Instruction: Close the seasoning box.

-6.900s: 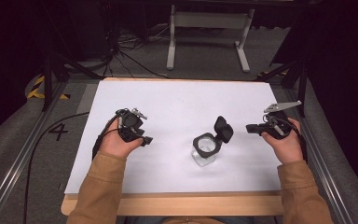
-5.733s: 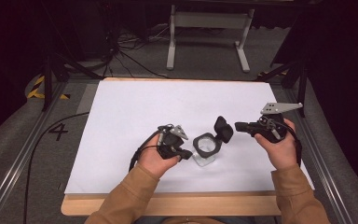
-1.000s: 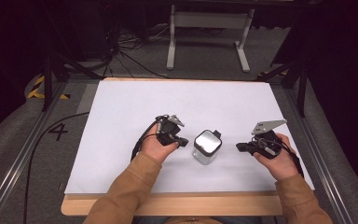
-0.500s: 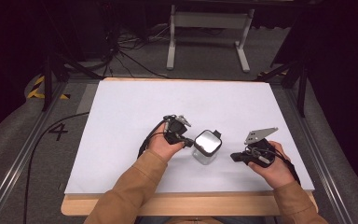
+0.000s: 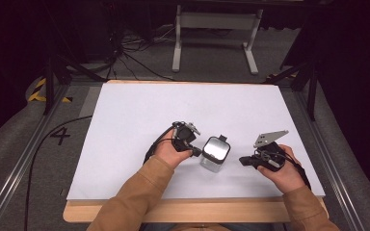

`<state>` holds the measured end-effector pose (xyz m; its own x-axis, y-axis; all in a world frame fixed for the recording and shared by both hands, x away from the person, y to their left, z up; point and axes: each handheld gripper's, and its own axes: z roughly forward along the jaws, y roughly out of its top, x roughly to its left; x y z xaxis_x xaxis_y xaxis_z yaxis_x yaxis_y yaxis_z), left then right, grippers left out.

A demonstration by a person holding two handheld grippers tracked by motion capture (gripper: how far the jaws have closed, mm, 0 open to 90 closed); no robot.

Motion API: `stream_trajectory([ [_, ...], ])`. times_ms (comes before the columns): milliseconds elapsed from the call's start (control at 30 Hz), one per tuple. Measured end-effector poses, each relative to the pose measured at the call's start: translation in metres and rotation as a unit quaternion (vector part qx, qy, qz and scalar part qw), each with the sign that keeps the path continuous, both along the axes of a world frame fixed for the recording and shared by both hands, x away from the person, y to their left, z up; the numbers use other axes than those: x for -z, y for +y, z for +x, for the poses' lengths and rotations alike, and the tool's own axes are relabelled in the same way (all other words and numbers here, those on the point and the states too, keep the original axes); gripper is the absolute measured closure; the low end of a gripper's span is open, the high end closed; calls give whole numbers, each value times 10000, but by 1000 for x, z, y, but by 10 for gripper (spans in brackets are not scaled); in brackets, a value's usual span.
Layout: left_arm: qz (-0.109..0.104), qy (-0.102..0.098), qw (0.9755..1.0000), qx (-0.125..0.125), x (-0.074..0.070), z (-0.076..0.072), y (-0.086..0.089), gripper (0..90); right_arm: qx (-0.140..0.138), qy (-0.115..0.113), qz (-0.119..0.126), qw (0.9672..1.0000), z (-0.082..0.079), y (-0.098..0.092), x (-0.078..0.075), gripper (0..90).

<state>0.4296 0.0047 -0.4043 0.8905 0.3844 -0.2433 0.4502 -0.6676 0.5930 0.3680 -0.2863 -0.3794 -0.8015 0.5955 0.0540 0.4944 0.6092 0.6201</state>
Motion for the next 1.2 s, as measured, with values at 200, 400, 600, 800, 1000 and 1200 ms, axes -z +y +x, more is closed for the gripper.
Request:
stream_trajectory([
  [200, 96, 97, 9995, 289, 0, -8, -8, 900, 82, -18, 52, 10000, 1, -6, -3, 900],
  [400, 154, 146, 9984, 522, -1, -15, -17, 900, 153, -75, 99, 9998, 2, -12, -6, 900],
  [600, 218, 140, 9975, 657, 1, -19, -24, 900, 191, -92, 110, 9997, 3, -14, -7, 900],
  [800, 289, 130, 9966, 763, 3, -20, -27, 896, 156, -52, 95, 9998, 4, -12, -6, 900],
  [1000, 143, -108, 9989, 424, -11, -21, -10, 837, 203, -157, 199, 9995, 5, -15, -13, 900],
  [1200, -137, -443, 9989, -102, -34, -27, 23, 758, 318, -512, 445, 9972, 9, -10, -28, 787],
])
